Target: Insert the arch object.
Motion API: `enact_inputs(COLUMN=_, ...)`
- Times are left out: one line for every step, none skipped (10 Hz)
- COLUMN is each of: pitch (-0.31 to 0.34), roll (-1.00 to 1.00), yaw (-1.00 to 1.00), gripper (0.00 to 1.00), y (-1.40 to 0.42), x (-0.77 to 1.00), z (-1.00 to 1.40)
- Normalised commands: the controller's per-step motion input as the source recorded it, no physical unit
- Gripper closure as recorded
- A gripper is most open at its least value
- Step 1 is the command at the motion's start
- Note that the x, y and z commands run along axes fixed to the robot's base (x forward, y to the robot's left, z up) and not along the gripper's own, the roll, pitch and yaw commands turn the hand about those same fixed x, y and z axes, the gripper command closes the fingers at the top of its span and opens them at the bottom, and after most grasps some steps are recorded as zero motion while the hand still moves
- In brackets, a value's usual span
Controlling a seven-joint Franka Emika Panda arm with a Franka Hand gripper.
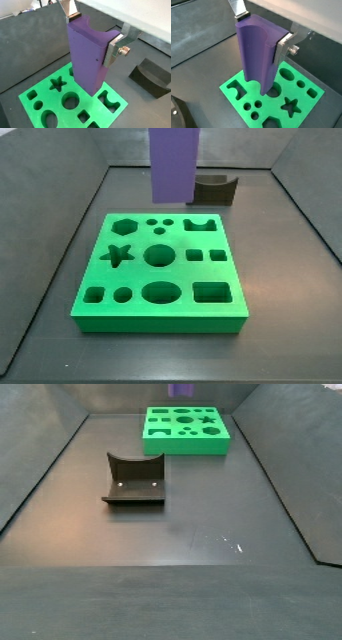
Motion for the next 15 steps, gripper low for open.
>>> enact_inputs(pitch=-0.049, roll=0.05, yaw=0.00, gripper=1.00, y=0.17, x=0.09, z=-0.42)
enact_inputs(pitch=-0.054, roll=0.08, yaw=0.00, gripper=1.00, y=0.20, x=0.15, z=-0.50)
enact_inputs(pitch=-0.040, roll=0.12, yaw=0.00, gripper=1.00, y=0.16, x=0.29, z=-0.56)
enact_inputs(pitch=0.000, roll=0.14, yaw=-0.13, gripper=1.00, y=0.13, x=0.46, z=-0.51)
enact_inputs(pitch=0.009, roll=0.11, yaw=-0.26, gripper=1.00, y=0.15, x=0.55, z=-0.48)
enact_inputs(pitch=0.020, roll=0.08, yaw=-0.24, gripper=1.00, y=0.17, x=0.62, z=-0.46)
enact_inputs(pitch=0.026, roll=0.07, yaw=-0.21, gripper=1.00, y=0.15, x=0.61, z=-0.41)
enact_inputs(pitch=0.004, roll=0.06, yaw=-0.17, gripper=1.00, y=0.13, x=0.53, z=-0.40)
enact_inputs(pitch=0.000, roll=0.03, yaw=-0.12, gripper=1.00, y=0.04, x=0.37, z=-0.43)
enact_inputs(pitch=-0.043, roll=0.00, yaw=-0.04, gripper=1.00, y=0.01, x=0.17, z=-0.36)
enact_inputs(pitch=-0.071, roll=0.00, yaw=0.00, gripper=1.00, y=0.03, x=0.03, z=-0.41)
enact_inputs(pitch=-0.049, roll=0.00, yaw=0.00, gripper=1.00, y=0.12, x=0.13, z=-0.43)
enact_inputs(pitch=-0.124, roll=0.00, yaw=0.04, gripper=1.00, y=0.22, x=0.00, z=-0.46)
enact_inputs(pitch=-0.133, roll=0.00, yaw=0.04, gripper=1.00, y=0.26, x=-0.06, z=-0.45)
enact_inputs(pitch=-0.073, roll=0.00, yaw=0.02, gripper=1.00, y=0.19, x=0.00, z=-0.43)
